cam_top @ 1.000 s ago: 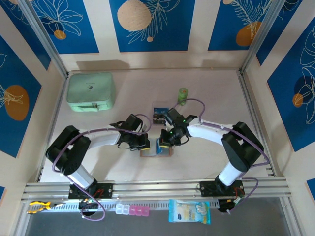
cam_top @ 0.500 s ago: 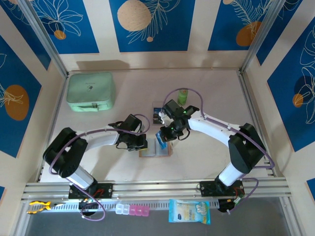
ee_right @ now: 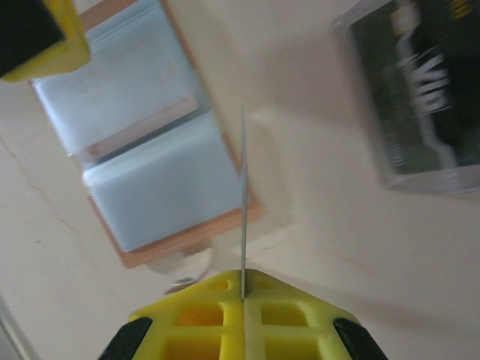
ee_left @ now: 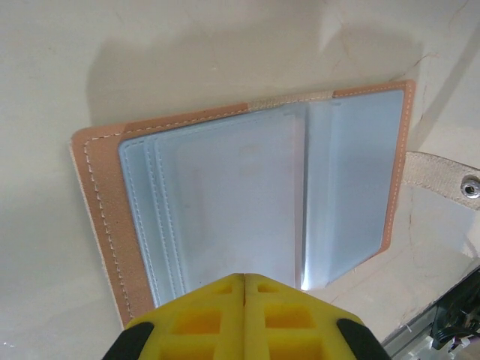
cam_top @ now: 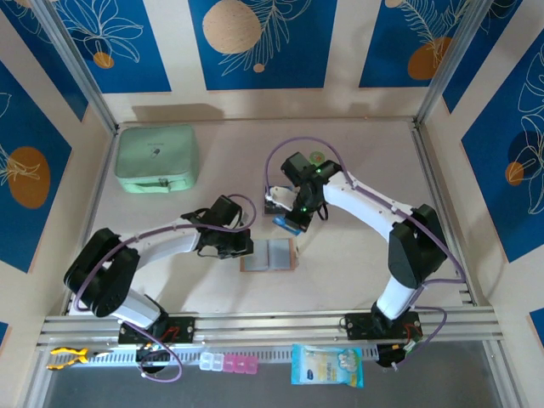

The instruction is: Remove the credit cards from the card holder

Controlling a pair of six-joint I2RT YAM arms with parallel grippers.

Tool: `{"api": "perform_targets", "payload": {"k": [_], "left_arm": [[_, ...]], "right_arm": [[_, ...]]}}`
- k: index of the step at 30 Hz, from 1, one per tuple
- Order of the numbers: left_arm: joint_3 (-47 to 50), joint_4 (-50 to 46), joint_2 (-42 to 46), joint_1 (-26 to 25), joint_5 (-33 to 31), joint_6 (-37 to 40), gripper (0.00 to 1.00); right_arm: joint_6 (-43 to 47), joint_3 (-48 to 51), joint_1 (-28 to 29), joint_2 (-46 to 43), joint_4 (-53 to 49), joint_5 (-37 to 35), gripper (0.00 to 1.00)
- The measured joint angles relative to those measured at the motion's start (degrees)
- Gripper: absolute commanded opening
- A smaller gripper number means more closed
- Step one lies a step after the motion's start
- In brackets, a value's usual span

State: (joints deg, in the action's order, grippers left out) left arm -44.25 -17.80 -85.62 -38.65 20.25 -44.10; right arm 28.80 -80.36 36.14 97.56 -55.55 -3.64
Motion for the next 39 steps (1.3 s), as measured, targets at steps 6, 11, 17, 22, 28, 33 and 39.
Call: {"api": "perform_targets", "payload": {"k": [6,11,17,22,28,33,39], "left_arm": [[-0.6,-2.2,1.6,0.7,-1.0,1.2,0.06],[-0.7,-3.3,3.1,1.0,-1.3,1.2,0.06],[-1.5,-4.6,3.4,1.1,-1.5,1.2,0.06],[-1.7,-5.4,3.8,1.3,-1.9,1.2,0.06],[-1.7,-5.7,3.8,1.4,-2.4,1.2,0.06],[-1.7,-5.9,3.8,1.6,-2.4,1.2,0.06],[-1.8,-6.7,3.8,1.7,-2.6,1.2,0.06]], "right_arm": [[9.4,-11.1,-4.2,6.2,-3.4,-0.5,0.00],[13.8,-20.7,-7.2,12.2,-5.4,0.3,0.00],[16.9,-27.9,-8.9,18.1,-7.0,1.2,0.00],[18.5,-30.6,-9.5,21.9,-7.8,2.1,0.00],[19.9,-31.4,-9.9,24.6,-8.1,3.0,0.00],[20.5,-32.2,-10.0,26.0,-8.3,4.0,0.00],[20.7,-33.5,-10.0,26.4,-8.7,4.7,0.00]]}}
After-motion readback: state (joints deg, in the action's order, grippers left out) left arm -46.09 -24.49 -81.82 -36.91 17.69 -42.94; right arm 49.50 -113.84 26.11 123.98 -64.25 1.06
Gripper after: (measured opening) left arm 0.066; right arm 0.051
